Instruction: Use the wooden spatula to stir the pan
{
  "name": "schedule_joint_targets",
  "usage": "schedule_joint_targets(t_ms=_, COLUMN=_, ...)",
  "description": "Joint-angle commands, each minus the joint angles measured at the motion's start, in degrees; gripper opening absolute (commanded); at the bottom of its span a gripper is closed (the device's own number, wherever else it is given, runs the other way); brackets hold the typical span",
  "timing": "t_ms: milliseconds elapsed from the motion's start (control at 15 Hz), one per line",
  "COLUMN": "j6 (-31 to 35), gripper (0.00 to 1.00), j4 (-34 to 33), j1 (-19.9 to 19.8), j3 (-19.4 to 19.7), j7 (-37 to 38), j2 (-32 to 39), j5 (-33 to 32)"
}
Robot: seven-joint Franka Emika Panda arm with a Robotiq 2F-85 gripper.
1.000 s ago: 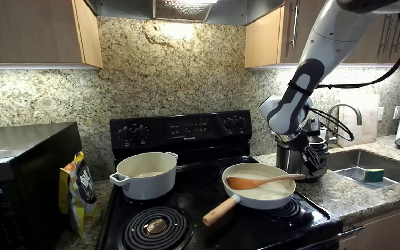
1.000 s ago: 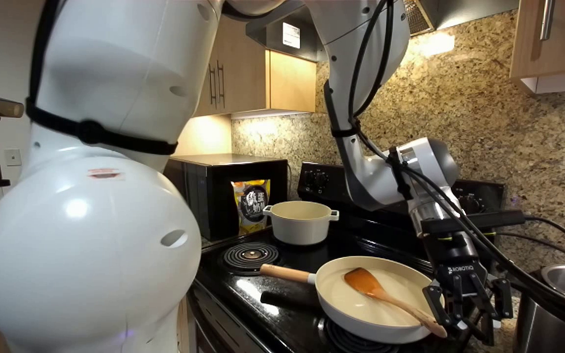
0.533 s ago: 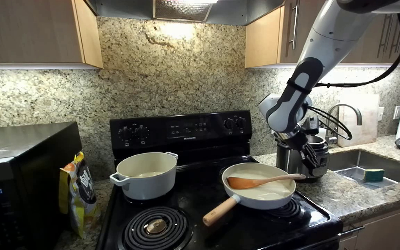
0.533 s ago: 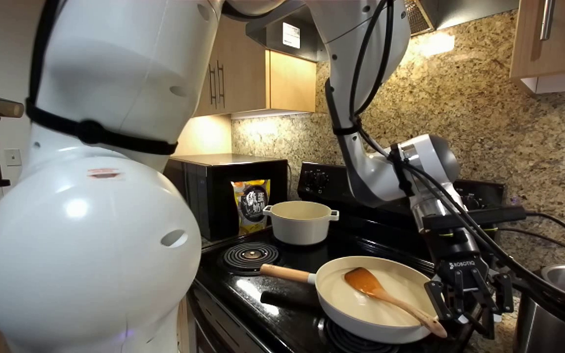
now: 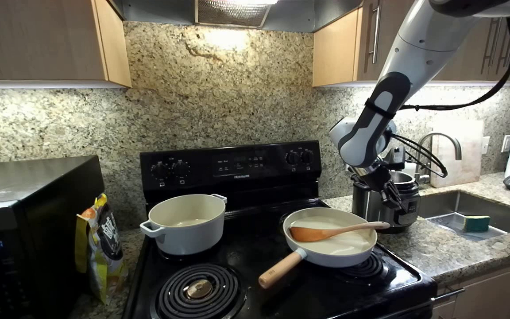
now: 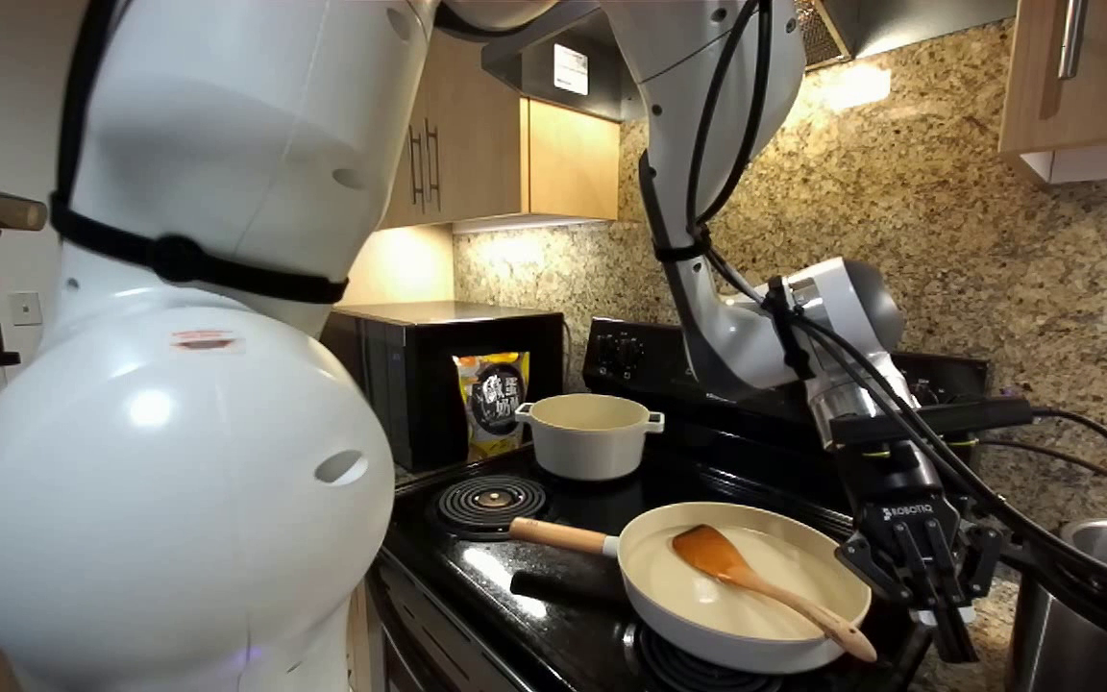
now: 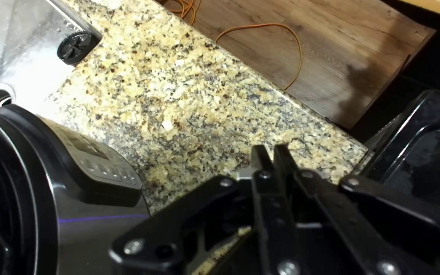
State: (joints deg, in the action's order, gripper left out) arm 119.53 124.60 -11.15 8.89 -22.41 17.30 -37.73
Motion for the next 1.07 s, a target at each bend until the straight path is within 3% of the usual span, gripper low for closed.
schedule_joint_targets(t_ms=0, j6=-1.34, gripper=0.15, j4=-0.33, j1=-0.14, j3=-0.3, j7=-1.07, j2=-0.58, j5=1.56)
schedule_joint_targets(t_ms=67, j6=-1.35, gripper=0.36, j4=-0.38, j1=-0.12, j3=-0.3, j7=-1.09, j2=-0.54, j5=1.47)
schedule_joint_targets(t_ms=133, j6=-1.37, gripper=0.39, j4=-0.41, j1=-0.11, j3=-0.31, j7=-1.13, j2=-0.52, j5=1.47)
schedule_joint_targets(t_ms=533, j6=-1.6, gripper=0.77, j4=-0.4, j1=-0.09, j3=-0.34, j7=-1.17, j2=-0.66, j5=1.54)
schedule_joint_targets(t_ms=600, j6=-0.11, gripper=0.57, j4=-0.2, j1=0.01, j3=-0.07, j7=-0.04, j2=0.01, j5=0.07)
schedule_joint_targets(t_ms=800, j6=-0.13, gripper=0.76, j4=-0.21, j1=0.01, j3=-0.07, j7=-0.04, j2=0.01, j5=0.07)
schedule_joint_targets(t_ms=1000, j6=-0.13, gripper=0.77, j4=-0.21, j1=0.01, j3=-0.07, j7=-0.04, j2=0.01, j5=0.07)
